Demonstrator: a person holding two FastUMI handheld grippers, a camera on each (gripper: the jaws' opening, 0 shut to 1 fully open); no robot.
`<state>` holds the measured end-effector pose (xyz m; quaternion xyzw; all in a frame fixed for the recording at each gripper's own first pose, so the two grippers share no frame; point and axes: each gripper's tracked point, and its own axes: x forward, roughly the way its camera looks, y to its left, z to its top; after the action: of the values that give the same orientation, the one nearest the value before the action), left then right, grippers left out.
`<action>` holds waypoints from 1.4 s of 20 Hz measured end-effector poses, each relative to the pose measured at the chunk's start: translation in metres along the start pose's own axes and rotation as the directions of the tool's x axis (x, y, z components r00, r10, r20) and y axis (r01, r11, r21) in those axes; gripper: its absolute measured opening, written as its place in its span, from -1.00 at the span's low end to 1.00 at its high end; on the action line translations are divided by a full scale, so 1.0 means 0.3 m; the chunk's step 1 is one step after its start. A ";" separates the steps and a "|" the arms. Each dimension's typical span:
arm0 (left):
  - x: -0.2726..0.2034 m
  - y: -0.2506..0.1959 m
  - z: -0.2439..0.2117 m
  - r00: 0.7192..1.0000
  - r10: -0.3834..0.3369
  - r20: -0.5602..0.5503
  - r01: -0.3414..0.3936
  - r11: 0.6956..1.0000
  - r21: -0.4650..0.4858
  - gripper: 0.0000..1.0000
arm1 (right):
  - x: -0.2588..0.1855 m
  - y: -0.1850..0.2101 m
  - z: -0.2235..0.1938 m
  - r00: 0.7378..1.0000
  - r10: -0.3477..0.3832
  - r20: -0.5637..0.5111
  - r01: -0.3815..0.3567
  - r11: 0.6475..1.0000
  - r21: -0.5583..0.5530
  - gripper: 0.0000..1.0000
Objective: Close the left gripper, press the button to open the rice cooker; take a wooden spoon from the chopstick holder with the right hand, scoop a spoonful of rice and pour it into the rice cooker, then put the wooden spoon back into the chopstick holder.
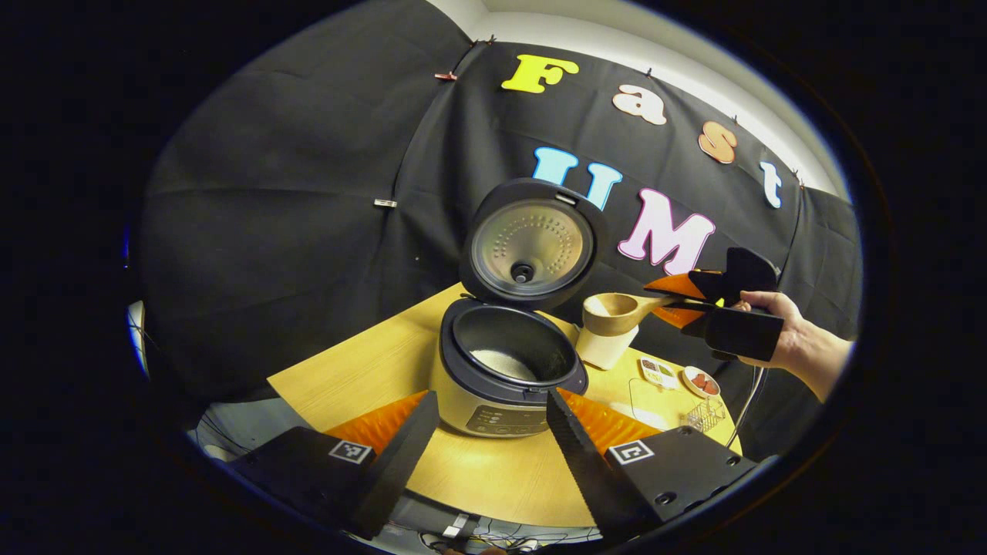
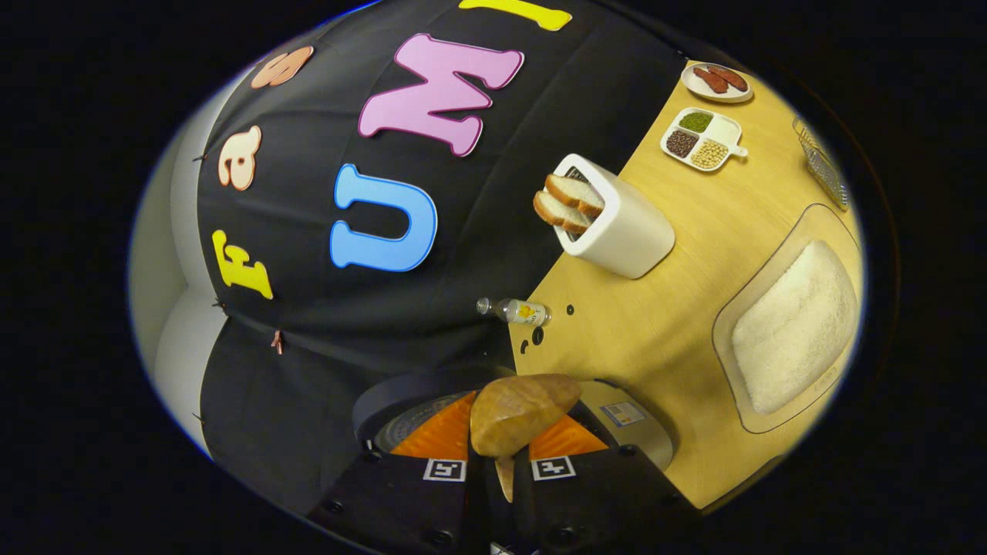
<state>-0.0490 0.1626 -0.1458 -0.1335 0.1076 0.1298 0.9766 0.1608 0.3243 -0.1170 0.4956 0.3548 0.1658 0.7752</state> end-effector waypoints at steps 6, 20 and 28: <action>0.022 0.068 0.030 1.000 0.025 0.009 -0.025 1.000 0.003 0.92 | 0.136 0.031 -0.134 1.000 -0.016 -0.004 0.015 0.970 -0.244 -0.68; 0.037 0.129 0.019 0.999 0.040 -0.008 -0.040 0.999 0.006 0.86 | 0.233 0.070 -0.367 0.998 0.056 -0.042 -0.065 0.506 -0.860 -0.68; 0.029 0.136 0.018 0.999 0.046 0.000 -0.046 0.999 0.007 0.92 | 0.213 0.083 -0.467 0.988 0.090 -0.124 -0.139 0.187 -0.972 -0.68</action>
<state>-0.0512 0.2040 -0.1523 -0.1275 0.1112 0.1517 0.9738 0.1074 0.4657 -0.1557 -0.0862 0.1466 0.4198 0.8916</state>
